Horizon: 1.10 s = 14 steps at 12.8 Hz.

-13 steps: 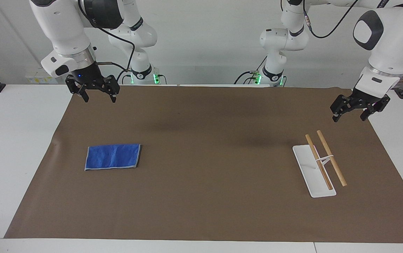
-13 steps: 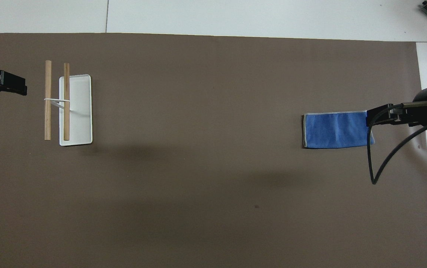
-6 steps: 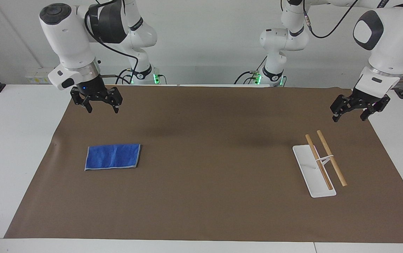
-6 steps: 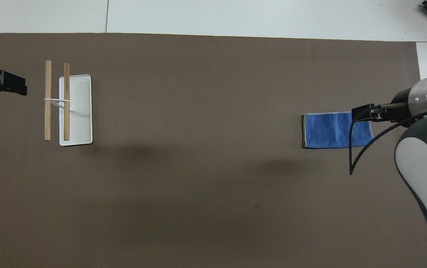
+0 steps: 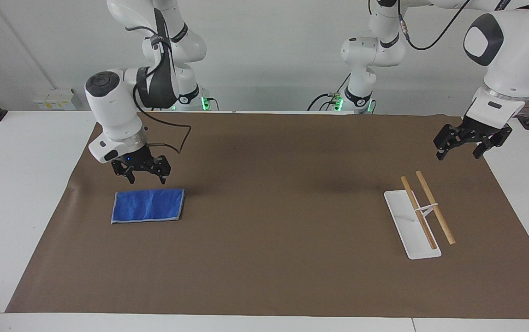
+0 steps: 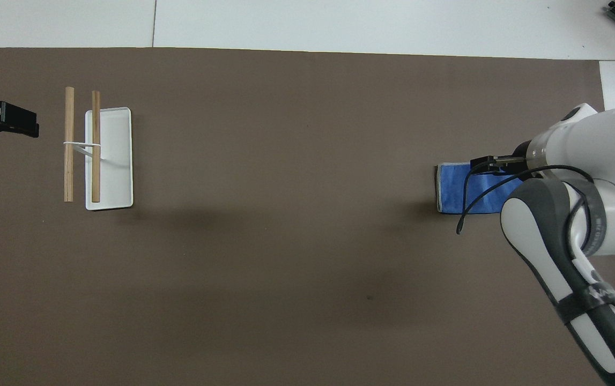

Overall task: Right arm passes towel to left arm to hang
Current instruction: 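Lower the right gripper onto the blue towel and grasp it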

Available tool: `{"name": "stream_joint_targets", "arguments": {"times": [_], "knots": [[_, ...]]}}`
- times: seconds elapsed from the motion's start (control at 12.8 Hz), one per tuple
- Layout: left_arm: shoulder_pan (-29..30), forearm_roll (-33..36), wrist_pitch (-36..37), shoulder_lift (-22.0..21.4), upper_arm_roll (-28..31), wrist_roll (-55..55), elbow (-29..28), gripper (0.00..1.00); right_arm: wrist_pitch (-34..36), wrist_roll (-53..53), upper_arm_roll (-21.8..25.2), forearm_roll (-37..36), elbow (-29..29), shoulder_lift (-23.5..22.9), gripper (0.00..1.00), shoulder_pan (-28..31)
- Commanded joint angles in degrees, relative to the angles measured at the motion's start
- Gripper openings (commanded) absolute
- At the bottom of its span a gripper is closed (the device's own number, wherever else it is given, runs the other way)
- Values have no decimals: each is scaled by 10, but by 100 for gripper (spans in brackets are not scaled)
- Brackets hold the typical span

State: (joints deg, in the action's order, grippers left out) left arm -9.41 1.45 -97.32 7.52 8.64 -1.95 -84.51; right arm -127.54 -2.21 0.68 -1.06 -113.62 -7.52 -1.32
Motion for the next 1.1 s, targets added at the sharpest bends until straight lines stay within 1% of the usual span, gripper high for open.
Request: {"name": "stream_joint_targets", "arguments": {"times": [0.0, 0.31, 0.47, 1.02], "knots": [[2, 0, -6, -17, -1, 5, -22, 100, -67, 33, -3, 5, -21, -35, 100, 27], [2, 0, -6, -17, -1, 5, -22, 100, -133, 51, -3, 5, -63, -68, 100, 34], [1, 0, -5, -18, -1, 5, -22, 100, -152, 65, -3, 4, -85, -73, 100, 44], [1, 0, -5, -17, -1, 5, -22, 100, -161, 67, -4, 5, -93, -79, 100, 47]]}}
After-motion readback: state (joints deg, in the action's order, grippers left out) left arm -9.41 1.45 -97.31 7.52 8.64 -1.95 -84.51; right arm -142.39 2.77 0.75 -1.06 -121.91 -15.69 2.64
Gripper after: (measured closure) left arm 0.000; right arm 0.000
